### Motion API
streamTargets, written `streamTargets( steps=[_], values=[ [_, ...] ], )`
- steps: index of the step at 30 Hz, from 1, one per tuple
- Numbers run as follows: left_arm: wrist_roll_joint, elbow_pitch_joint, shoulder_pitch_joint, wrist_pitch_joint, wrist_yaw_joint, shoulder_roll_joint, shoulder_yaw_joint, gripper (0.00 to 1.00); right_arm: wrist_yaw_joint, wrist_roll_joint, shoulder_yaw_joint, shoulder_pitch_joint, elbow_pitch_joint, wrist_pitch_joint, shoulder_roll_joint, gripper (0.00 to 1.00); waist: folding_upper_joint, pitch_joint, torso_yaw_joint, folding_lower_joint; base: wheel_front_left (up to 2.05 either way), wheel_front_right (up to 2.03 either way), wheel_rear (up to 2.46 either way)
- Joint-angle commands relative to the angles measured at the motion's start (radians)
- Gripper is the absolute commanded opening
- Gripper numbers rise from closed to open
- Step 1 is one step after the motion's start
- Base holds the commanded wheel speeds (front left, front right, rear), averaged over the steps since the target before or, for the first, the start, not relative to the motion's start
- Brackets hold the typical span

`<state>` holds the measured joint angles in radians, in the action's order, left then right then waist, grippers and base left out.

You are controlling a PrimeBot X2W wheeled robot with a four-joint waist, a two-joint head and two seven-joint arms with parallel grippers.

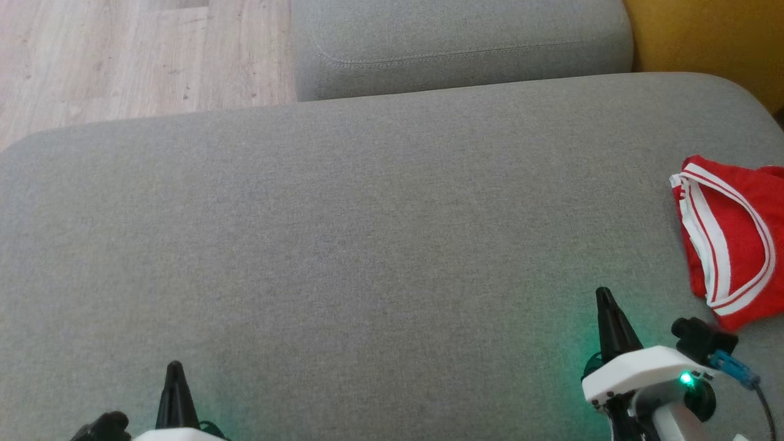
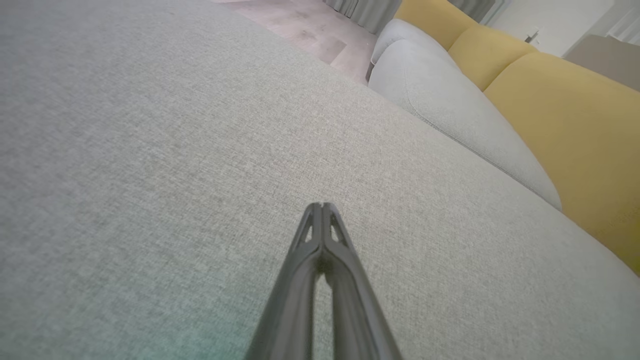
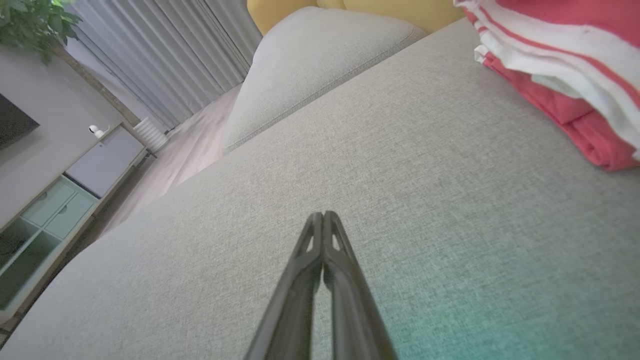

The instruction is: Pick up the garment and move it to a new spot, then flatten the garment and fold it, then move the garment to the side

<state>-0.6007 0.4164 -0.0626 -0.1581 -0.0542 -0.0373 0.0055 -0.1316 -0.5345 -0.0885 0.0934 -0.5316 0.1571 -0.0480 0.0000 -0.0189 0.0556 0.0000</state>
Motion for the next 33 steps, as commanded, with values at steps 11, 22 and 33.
streamTargets(
  steps=[11,22,33],
  values=[
    [-0.141,-0.049,0.062,0.036,-0.016,-0.007,0.033,0.0,0.0,-0.153,0.027,0.036,0.069,-0.037,-0.004,0.0,0.0,0.002,-0.007,0.0,0.0,0.0,0.0],
    [-0.25,-0.065,0.076,0.066,-0.023,-0.007,0.043,0.0,0.0,-0.268,0.049,0.033,0.096,-0.066,-0.004,0.0,0.0,0.004,-0.013,0.0,0.0,0.0,0.0],
    [-0.37,-0.081,0.091,0.098,-0.032,-0.008,0.053,0.0,0.0,-0.396,0.072,0.03,0.126,-0.098,-0.004,0.0,0.0,0.006,-0.02,0.0,0.0,0.0,0.0]
  ],
)
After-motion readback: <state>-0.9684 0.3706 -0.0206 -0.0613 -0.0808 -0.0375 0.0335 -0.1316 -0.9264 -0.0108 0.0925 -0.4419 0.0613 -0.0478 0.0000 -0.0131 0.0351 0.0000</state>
